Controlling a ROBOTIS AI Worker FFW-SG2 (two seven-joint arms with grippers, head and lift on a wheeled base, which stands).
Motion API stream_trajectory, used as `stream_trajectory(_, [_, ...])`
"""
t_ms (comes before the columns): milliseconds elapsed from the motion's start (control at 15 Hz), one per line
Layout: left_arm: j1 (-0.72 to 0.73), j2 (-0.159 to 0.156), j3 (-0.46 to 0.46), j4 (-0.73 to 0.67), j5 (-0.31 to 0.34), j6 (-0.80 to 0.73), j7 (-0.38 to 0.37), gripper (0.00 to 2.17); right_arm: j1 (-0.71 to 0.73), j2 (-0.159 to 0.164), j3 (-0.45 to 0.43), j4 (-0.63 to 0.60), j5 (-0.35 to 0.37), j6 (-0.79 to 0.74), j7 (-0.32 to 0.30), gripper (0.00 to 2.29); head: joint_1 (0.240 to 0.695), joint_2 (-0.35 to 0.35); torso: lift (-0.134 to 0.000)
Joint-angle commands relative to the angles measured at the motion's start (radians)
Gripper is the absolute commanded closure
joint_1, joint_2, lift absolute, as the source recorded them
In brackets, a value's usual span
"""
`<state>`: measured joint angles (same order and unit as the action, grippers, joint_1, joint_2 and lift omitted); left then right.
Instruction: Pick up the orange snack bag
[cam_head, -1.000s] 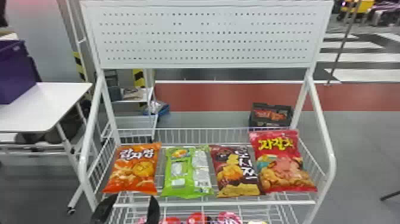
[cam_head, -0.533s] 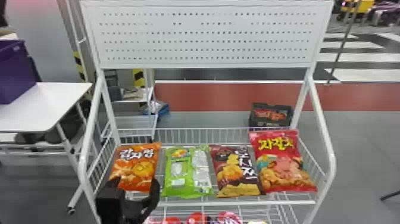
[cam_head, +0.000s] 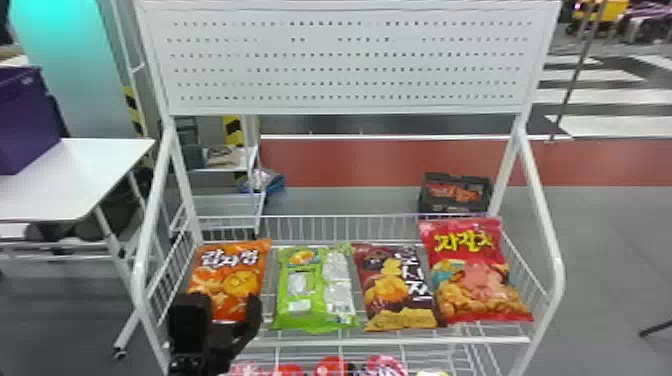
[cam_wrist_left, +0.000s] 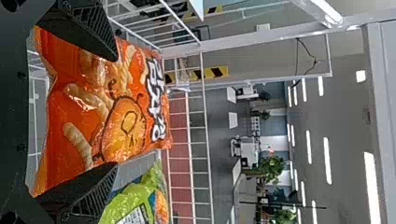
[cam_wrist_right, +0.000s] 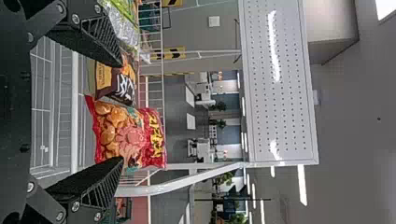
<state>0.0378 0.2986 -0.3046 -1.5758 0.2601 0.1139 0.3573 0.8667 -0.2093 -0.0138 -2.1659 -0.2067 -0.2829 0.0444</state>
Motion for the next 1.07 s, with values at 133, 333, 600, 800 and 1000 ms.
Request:
stream_trajectory(133, [-0.029,-0.006,0.004,0.048,0.010,0.008,-0.001,0.35,0.000,-0.001,-0.002,-0.002,-0.002,0.000,0.000,0.19,0.499,0.000,0.000])
stream_trajectory(333, [-0.021,-0.006,0.005,0.042,0.019,0.014,0.022,1.33,0.000,-0.001,-0.002,-0.002,-0.002,-0.003,0.000,0.19,0.499,0.000,0.000])
stream_trajectory(600, [-0.006,-0.004,0.007,0.014,0.021,0.057,-0.006,1.71,-0.003,-0.001,-0.002,0.000,-0.003,0.000,-0.001,0.19,0.499,0.000,0.000])
stream_trajectory(800, [0.010,-0.004,0.007,-0.012,0.019,0.051,0.000,1.71,-0.006,-0.001,-0.002,0.003,-0.003,0.000,-0.001,0.19,0.499,0.000,0.000])
stream_trajectory(1000, [0.014,-0.004,0.005,-0.024,0.019,0.051,0.003,1.71,-0.009,-0.001,-0.002,0.005,-0.006,0.000,-0.001,0.19,0.499,0.000,0.000])
